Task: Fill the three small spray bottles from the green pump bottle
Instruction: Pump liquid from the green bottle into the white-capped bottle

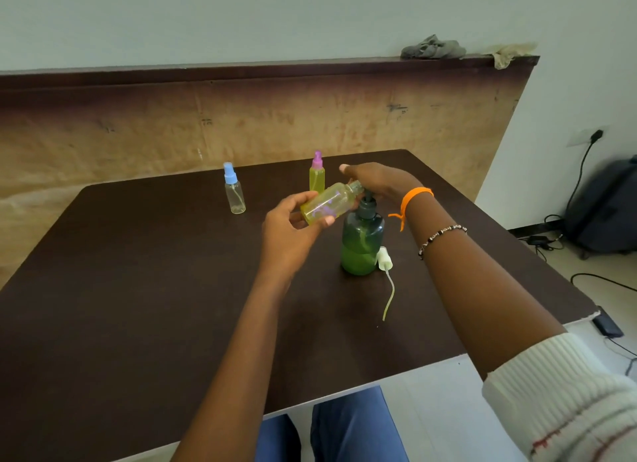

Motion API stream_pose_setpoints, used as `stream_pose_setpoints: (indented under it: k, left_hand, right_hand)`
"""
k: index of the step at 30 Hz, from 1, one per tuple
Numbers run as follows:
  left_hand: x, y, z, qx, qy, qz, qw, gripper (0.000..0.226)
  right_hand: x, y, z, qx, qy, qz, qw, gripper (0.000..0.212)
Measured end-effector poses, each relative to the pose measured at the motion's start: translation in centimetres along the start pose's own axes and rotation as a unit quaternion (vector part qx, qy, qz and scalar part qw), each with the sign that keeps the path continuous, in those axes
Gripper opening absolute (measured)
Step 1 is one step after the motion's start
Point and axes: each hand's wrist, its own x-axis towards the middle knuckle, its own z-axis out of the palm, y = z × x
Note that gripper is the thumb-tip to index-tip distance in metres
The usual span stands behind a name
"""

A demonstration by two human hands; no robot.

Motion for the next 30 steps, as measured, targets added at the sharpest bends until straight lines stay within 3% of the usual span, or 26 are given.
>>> stream_pose_setpoints:
  k: [7, 15, 21, 30]
  left_hand:
    - [0.0, -0.4, 0.3, 0.006, 0.004, -0.001, 1.0, 0.043]
    - [0.1, -0.3, -0.1, 0.001, 0.003, 0.001, 1.0, 0.042]
    - [0.0, -0.5, 0.2, 0.004, 0.003, -0.005, 1.0, 0.04]
    - [0.0, -0.3, 0.2, -0.009, -0.002, -0.003, 1.0, 0.039]
  right_hand:
    - [0.8, 0.7, 0.1, 0.028, 0.038, -0.018, 0.999, 0.034]
    - [0.5, -0.6, -0.3, -0.062, 0.015, -0.024, 0.998, 0.035]
    - [0.8, 1.0, 0.3, 0.002, 0.033, -0.028, 0.999, 0.04]
    - [0.7, -0.2, -0.5, -0.095, 0.016, -0.051, 0.994, 0.035]
